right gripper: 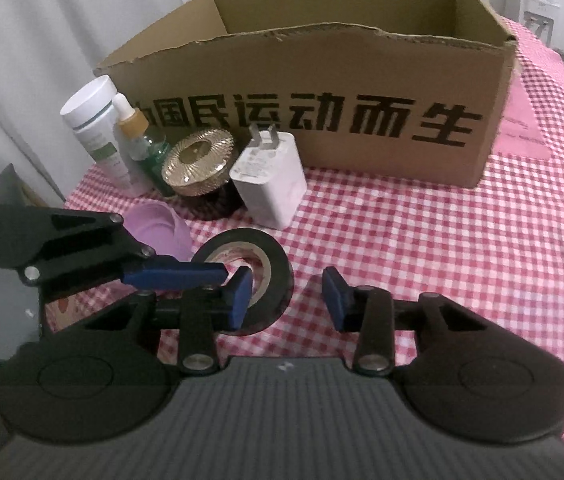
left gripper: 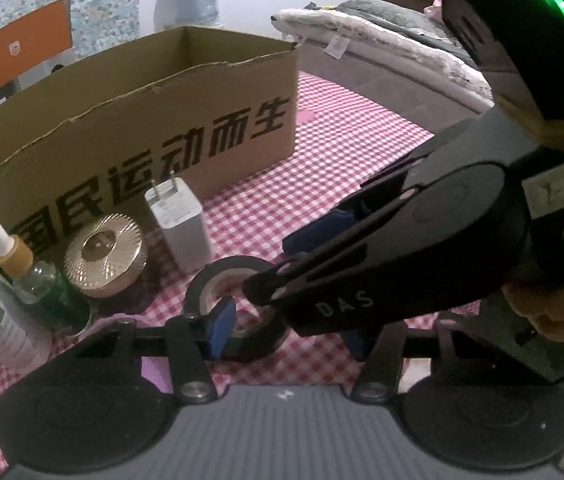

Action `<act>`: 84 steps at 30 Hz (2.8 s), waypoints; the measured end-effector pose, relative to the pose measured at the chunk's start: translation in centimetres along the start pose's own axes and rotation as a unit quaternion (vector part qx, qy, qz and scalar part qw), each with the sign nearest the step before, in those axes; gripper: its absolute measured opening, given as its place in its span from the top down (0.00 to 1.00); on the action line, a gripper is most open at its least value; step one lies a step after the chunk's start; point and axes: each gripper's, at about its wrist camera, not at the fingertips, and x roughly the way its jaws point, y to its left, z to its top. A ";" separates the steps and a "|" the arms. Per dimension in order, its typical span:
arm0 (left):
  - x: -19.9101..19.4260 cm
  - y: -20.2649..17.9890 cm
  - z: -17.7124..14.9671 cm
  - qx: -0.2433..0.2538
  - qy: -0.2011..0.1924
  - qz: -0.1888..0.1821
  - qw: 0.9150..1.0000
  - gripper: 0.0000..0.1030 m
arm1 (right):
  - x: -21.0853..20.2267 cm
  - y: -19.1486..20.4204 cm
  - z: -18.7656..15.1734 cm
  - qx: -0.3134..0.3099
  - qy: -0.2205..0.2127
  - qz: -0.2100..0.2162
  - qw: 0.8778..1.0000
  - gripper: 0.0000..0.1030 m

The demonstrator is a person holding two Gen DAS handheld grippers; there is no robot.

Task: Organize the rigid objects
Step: 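Lower the right gripper onto the black electrical tape roll rim and close, then lift the tape roll with the right gripper and carry it over the box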

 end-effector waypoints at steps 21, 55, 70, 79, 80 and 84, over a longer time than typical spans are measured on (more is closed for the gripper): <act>1.6 -1.4 0.6 0.023 0.020 0.008 1.000 0.35 | -2.7 -2.2 -2.6 0.044 -0.017 -0.021 0.999 0.69; 2.4 -1.7 1.5 -0.001 0.041 0.011 0.999 0.36 | -3.2 -3.2 -3.2 0.093 -0.019 0.019 0.995 0.71; 2.1 -1.4 1.6 -0.008 0.037 0.013 0.999 0.36 | -3.2 -2.9 -3.0 0.090 -0.020 0.019 0.996 0.71; 1.8 -1.4 1.6 -0.012 0.034 0.014 0.999 0.36 | -3.2 -2.8 -3.1 0.090 -0.020 0.018 0.996 0.71; 1.7 -1.4 1.6 -0.012 0.034 0.014 0.999 0.36 | -3.2 -2.8 -3.0 0.089 -0.020 0.018 0.996 0.71; 1.6 -1.3 1.6 -0.014 0.034 0.015 0.999 0.36 | -3.3 -2.8 -3.0 0.089 -0.020 0.019 0.996 0.71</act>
